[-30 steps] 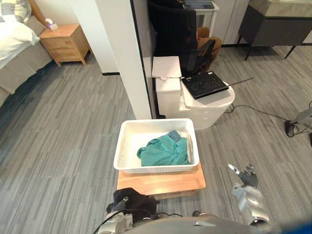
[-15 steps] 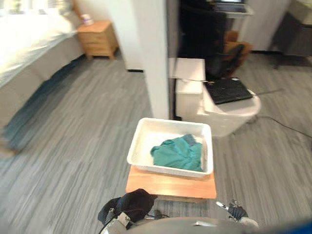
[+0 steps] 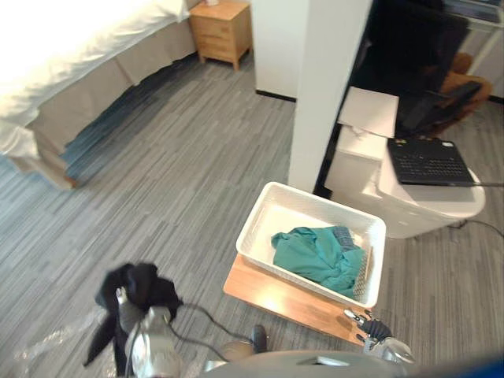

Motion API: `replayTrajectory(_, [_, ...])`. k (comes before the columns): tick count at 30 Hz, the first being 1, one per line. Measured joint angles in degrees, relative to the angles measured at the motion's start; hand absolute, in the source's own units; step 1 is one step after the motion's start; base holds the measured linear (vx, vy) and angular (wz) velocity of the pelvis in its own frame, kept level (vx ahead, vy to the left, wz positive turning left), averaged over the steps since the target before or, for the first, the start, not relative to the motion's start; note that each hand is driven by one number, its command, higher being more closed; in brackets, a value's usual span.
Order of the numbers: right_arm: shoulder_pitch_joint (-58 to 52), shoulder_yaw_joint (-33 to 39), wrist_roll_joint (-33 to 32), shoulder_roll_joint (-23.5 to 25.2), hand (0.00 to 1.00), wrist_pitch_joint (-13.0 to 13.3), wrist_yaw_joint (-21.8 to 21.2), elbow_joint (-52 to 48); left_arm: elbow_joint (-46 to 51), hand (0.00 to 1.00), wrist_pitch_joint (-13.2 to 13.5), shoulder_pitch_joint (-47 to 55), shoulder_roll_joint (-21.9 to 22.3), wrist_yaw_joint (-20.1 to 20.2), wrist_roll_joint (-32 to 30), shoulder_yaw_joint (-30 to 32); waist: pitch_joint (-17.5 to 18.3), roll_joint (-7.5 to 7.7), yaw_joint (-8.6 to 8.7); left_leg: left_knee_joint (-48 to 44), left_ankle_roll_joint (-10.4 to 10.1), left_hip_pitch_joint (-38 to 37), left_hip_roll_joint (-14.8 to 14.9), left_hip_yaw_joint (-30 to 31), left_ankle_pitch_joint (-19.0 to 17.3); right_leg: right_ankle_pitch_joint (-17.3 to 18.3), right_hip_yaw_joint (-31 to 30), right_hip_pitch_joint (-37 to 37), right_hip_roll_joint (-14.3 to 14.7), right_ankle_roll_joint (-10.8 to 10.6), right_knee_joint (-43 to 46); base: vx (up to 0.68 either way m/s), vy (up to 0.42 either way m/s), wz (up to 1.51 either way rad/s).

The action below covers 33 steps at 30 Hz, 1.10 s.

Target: Tidy the bed and pick cloth on bed and put in laundry

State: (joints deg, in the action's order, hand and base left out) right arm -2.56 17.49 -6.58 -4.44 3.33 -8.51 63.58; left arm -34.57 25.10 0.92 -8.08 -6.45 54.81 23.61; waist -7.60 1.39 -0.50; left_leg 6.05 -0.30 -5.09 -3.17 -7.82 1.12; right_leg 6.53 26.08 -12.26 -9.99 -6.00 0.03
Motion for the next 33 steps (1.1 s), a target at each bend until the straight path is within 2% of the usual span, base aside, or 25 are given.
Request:
replayTrajectory(3, [-3.0,-0.4,0.2,0.0,0.0,0.2,0.9,-1.6,6.2,1.0,0.0,-3.5,-3.2,-4.5,-3.3,2.6,0.1,-0.42,1.28,0.0,0.1,0.0,0.5,-1.8,-0.1,0.4,-1.9,1.2,0.4,0.6,-0.1,-0.07,-0.074,-0.53])
replayTrajectory(10, [-10.1,-0.9,1.3,1.1,0.0,0.1,3.9,-3.6,20.2,1.0,-0.4,-4.0,-4.7,-9.0,-18.1,5.1,0.0,-0.76,1.05,0.0,-0.4,-2.0,2.3,-6.0,-0.7,0.5,-6.4,1.0,1.9,1.4,-0.1,-0.01,-0.044,-0.28])
replayTrajectory(14, [-11.0,0.2,2.3,1.2,0.0,2.1,2.9,-4.2,22.4,1.0,-3.7,-7.1,-11.5,-9.2,-26.0,3.1,0.7,-1.46,1.07,0.0,-1.1,-3.3,3.6,-9.1,-1.2,0.1,-9.7,1.7,3.0,2.0,-0.2,-0.01,-0.047,-0.4])
replayTrajectory(18, [-11.1,0.9,3.6,1.0,0.0,3.2,1.6,-4.3,22.5,1.0,-7.8,-13.1,-16.1,-8.8,-30.5,-1.7,0.9,-2.1,1.49,0.0,-1.2,-3.5,4.2,-10.7,-1.2,-0.2,-12.0,2.2,3.7,2.6,-0.1,-0.02,-0.037,-0.32])
replayTrajectory(20, [-11.1,1.4,4.0,1.1,0.0,3.4,1.2,-4.3,22.8,1.0,-9.3,-16.3,-17.4,-7.8,-31.9,-3.3,1.0,-2.25,2.47,0.0,-1.5,-3.8,4.6,-12.2,-1.4,-0.3,-13.5,3.1,4.0,2.8,0.0,-0.03,-0.025,-0.35])
replayTrajectory(24, [-11.4,1.6,4.0,1.0,0.0,3.4,0.8,-4.7,24.5,1.0,-10.3,-18.7,-17.4,-5.8,-33.6,-5.7,1.0,-2.52,3.69,0.0,-1.8,-3.8,4.8,-14.2,-1.7,-0.5,-15.7,4.0,4.4,3.0,0.1,0.01,-0.017,-0.32])
replayTrajectory(27, [-11.3,1.5,4.1,1.1,0.0,3.4,0.7,-4.9,24.5,1.0,-11.3,-19.6,-17.4,-3.9,-38.4,-9.6,1.1,-2.54,4.36,0.0,-2.1,-3.9,4.8,-15.7,-1.9,-0.6,-17.1,4.8,4.8,3.2,0.0,0.03,-0.016,-0.23])
replayTrajectory(31, [-11.3,1.4,4.0,1.0,0.0,3.3,0.8,-5.1,24.5,1.0,-13.2,-19.6,-17.2,-2.0,-38.6,-12.9,1.1,-2.54,4.77,-0.1,-2.2,-4.0,5.2,-16.8,-1.9,-0.9,-18.2,5.0,5.3,3.7,-0.2,0.05,-0.036,-0.2])
replayTrajectory(33, [-11.1,1.2,4.0,1.0,0.0,3.2,0.8,-5.2,24.4,1.0,-14.3,-19.6,-16.9,-0.2,-38.7,-15.7,1.2,-2.64,5.84,-0.3,-2.2,-4.0,5.5,-17.1,-1.9,-1.2,-18.8,5.2,5.6,4.3,-0.2,0.03,-0.052,-0.11])
